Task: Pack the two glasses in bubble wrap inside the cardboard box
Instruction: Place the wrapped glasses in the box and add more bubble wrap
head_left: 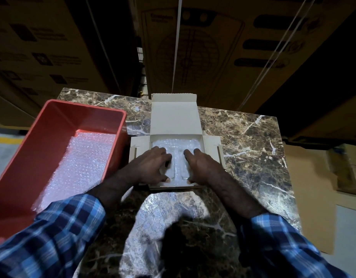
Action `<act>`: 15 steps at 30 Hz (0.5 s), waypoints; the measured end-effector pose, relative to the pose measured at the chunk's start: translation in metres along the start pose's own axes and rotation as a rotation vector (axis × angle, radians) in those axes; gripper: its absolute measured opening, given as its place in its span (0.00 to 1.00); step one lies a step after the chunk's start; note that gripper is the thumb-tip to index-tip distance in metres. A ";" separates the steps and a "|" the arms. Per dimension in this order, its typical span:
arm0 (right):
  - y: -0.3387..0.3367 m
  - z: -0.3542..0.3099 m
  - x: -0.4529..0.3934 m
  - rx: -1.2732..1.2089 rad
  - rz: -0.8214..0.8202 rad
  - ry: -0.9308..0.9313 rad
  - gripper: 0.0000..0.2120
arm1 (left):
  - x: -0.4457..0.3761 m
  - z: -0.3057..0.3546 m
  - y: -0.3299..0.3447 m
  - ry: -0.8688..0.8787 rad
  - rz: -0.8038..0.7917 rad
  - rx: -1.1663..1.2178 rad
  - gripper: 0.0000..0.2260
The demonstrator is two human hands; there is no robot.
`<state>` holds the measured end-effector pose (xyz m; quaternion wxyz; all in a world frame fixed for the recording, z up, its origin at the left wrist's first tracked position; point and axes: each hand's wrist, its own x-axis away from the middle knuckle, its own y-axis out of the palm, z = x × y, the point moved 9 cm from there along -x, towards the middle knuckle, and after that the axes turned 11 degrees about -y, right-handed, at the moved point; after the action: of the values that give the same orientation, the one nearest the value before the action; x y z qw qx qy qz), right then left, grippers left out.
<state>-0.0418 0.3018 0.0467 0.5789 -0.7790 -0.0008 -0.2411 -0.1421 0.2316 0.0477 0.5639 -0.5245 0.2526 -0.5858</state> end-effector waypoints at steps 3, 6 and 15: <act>0.000 -0.002 0.002 0.032 0.062 -0.003 0.46 | 0.002 -0.004 0.000 -0.064 0.054 -0.041 0.34; 0.001 -0.003 0.002 0.041 0.126 0.005 0.46 | 0.004 -0.007 -0.001 -0.107 0.078 -0.014 0.40; 0.014 -0.003 0.002 0.035 0.141 -0.043 0.44 | 0.006 -0.004 0.010 -0.017 0.113 -0.059 0.45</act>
<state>-0.0373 0.2937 0.0356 0.6080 -0.7717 0.0373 -0.1829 -0.1410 0.2229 0.0397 0.5825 -0.5308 0.2941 -0.5409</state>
